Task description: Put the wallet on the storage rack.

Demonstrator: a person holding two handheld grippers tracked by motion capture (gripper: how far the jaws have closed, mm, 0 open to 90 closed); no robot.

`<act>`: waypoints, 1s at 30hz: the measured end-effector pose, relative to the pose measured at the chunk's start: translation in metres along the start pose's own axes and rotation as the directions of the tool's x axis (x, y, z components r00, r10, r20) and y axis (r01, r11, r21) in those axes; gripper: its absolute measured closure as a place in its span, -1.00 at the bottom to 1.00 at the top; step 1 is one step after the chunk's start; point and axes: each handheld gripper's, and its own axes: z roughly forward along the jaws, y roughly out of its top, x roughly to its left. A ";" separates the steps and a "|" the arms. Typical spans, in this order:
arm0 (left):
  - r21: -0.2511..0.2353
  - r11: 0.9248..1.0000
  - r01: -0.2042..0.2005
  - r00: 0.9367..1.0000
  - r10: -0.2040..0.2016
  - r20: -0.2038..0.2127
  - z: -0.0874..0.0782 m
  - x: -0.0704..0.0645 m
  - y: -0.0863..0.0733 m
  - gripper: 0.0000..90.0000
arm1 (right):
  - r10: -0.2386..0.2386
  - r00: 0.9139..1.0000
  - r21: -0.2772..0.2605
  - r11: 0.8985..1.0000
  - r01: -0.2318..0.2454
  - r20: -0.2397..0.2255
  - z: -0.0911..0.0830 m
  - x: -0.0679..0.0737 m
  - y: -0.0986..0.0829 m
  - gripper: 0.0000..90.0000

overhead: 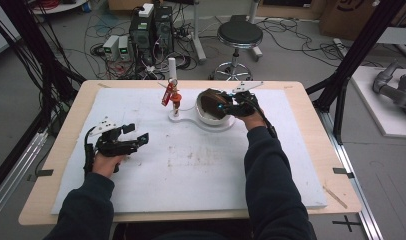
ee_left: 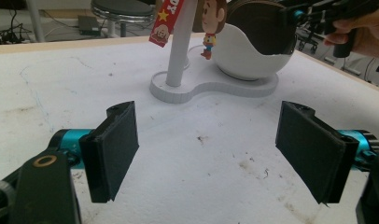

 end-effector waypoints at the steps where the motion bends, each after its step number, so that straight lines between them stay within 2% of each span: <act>1: -0.003 1.000 0.003 1.000 -0.003 -0.001 0.000 0.000 0.000 -0.53 | 0.005 1.000 -0.007 1.000 -0.005 -0.003 -0.004 -0.001 0.000 0.21; 6: -0.018 1.000 0.021 1.000 -0.021 0.006 -0.001 0.000 0.000 -0.53 | 0.072 0.997 -0.056 0.996 -0.071 0.005 -0.035 -0.003 0.003 -0.05; 9: -0.020 0.999 0.025 1.000 -0.025 0.002 -0.001 0.001 0.000 -0.53 | 0.092 0.996 -0.051 0.994 -0.091 0.006 -0.050 -0.001 0.004 -0.20; 11: -0.020 0.999 0.027 1.000 -0.027 0.001 -0.001 0.001 0.000 -0.53 | 0.085 0.996 -0.058 0.995 -0.084 0.015 -0.061 0.005 0.001 -0.27; 12: -0.019 0.999 0.028 1.000 -0.028 0.000 -0.001 0.001 0.000 -0.53 | 0.078 0.997 -0.067 0.995 -0.077 0.023 -0.066 0.010 -0.002 -0.30; 14: -0.018 0.999 0.032 0.999 -0.032 0.002 -0.001 0.001 0.000 -0.53 | 0.077 0.996 -0.046 0.996 -0.075 0.036 -0.076 0.018 -0.010 -0.41; 19: -0.034 0.998 0.061 0.998 -0.061 0.013 -0.001 0.002 0.000 -0.56 | 0.090 0.995 -0.080 0.993 -0.087 0.043 -0.099 0.035 -0.035 -0.50; 24: -0.051 0.998 0.036 0.999 -0.036 -0.001 -0.001 0.000 0.001 -0.56 | 0.094 0.992 -0.082 0.993 -0.087 0.087 -0.117 0.045 -0.058 -0.52; 27: -0.054 0.998 0.023 1.000 -0.024 -0.013 -0.002 0.000 0.002 -0.56 | 0.093 0.989 -0.054 0.995 -0.088 0.112 -0.126 0.050 -0.075 -0.53; 30: -0.050 0.999 0.009 1.000 -0.010 -0.022 0.000 0.000 0.001 -0.56 | 0.121 0.985 -0.056 0.992 -0.114 0.123 -0.131 0.051 -0.091 -0.53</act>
